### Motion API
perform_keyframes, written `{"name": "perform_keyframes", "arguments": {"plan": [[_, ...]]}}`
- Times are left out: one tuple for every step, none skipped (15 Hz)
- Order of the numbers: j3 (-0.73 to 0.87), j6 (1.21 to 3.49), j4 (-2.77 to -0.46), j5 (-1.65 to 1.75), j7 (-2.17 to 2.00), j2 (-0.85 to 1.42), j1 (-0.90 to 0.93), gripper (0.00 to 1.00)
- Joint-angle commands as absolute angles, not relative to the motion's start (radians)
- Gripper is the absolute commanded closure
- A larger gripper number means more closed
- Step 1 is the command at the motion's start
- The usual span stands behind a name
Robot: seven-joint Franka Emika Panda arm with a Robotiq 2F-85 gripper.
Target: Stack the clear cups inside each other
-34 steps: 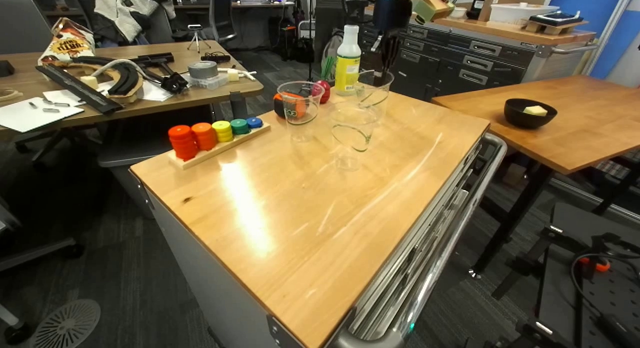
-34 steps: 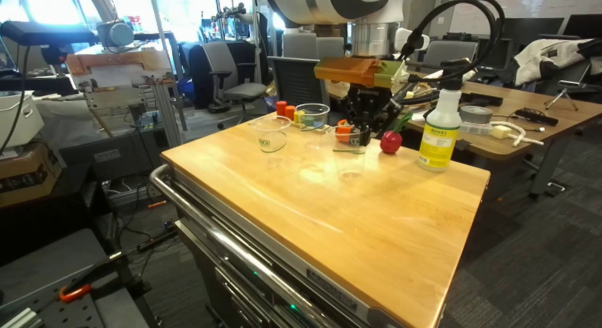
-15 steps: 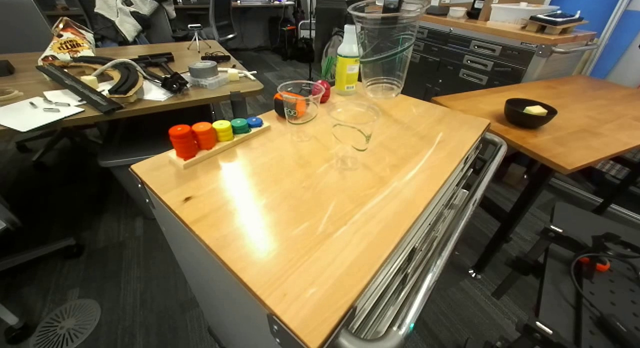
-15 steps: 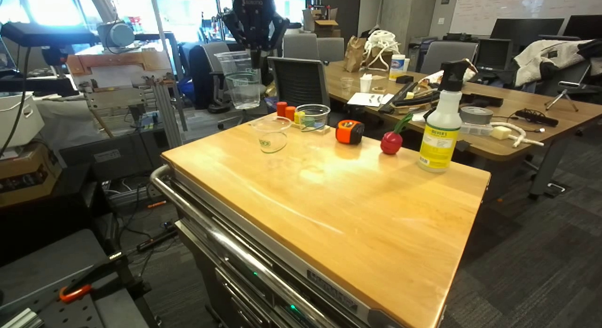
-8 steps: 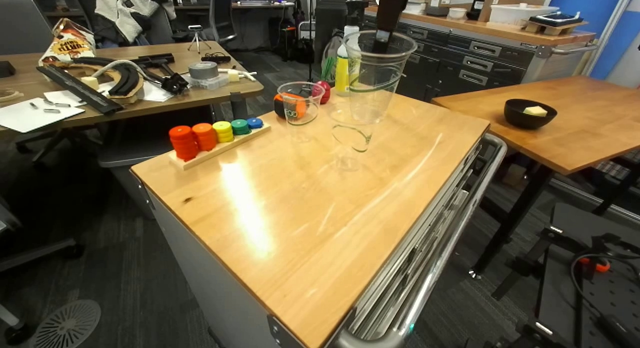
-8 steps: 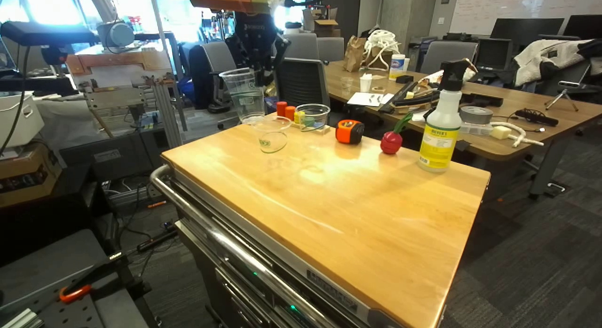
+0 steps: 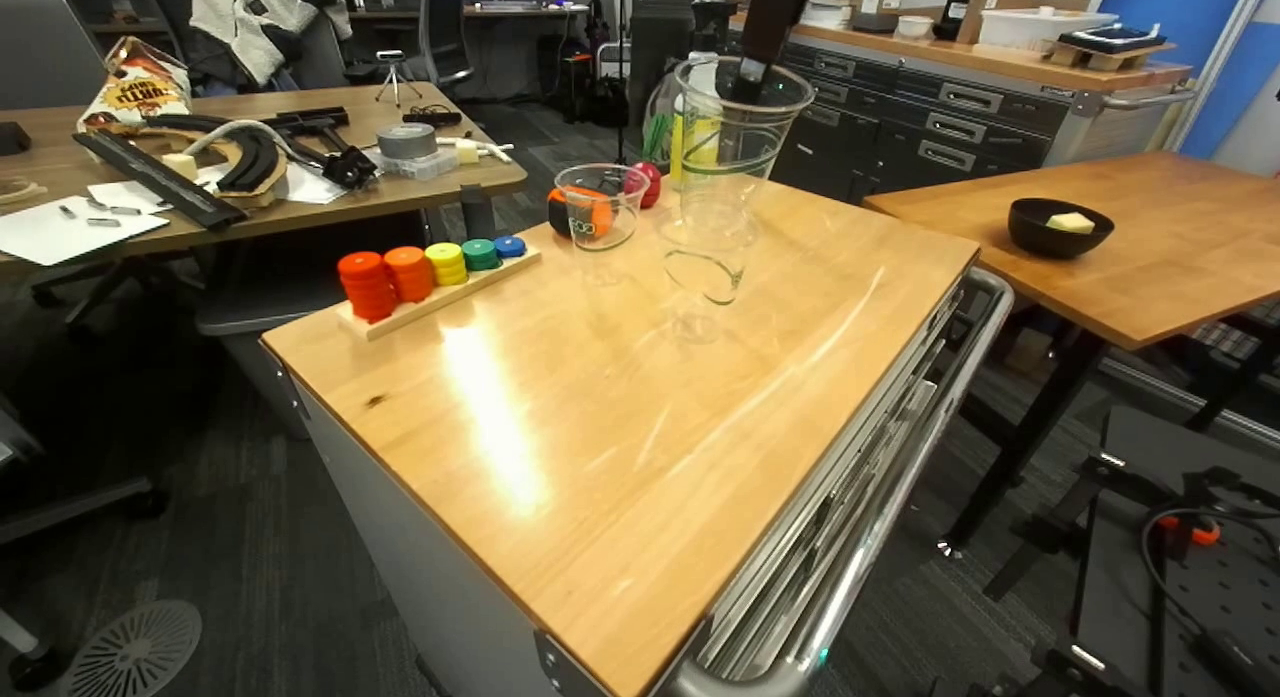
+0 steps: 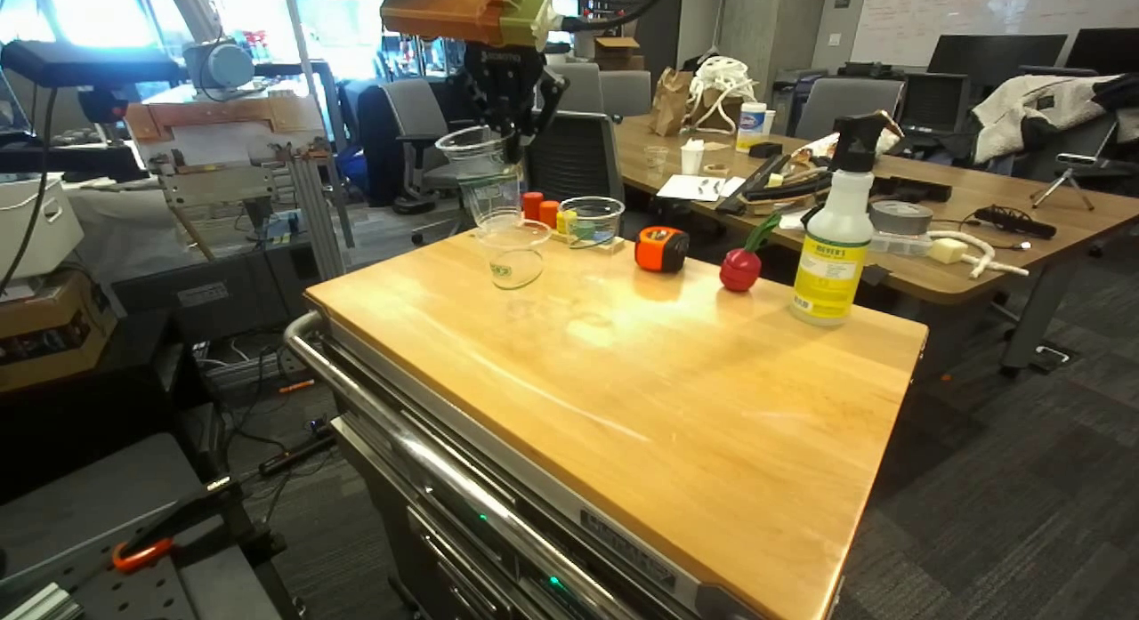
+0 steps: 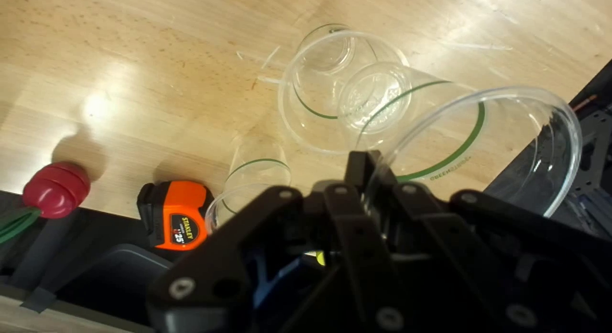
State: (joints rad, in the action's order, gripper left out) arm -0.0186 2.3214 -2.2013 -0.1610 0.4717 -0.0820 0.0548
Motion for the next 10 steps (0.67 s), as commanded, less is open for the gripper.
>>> {"name": "perform_keyframes", "arguments": {"plan": [[-0.004,2.368,-2.205,-0.191,0.509,-0.086,0.052,0.99],[-0.002,2.375,-2.204,-0.189,0.510,-0.077,0.051,0.99],[0.000,2.379,-2.204,-0.191,0.513,-0.070,0.050,0.99],[0.003,2.380,-2.205,-0.191,0.515,-0.061,0.049,0.99],[0.004,2.381,-2.207,-0.191,0.517,-0.053,0.048,0.99],[0.006,2.379,-2.207,-0.195,0.521,-0.043,0.046,0.99],[0.007,2.380,-2.208,-0.195,0.522,-0.034,0.043,0.99],[0.008,2.380,-2.210,-0.197,0.526,-0.024,0.041,0.99],[0.008,2.382,-2.211,-0.200,0.528,-0.015,0.037,0.99],[0.007,2.386,-2.211,-0.205,0.531,-0.004,0.034,0.99]]}}
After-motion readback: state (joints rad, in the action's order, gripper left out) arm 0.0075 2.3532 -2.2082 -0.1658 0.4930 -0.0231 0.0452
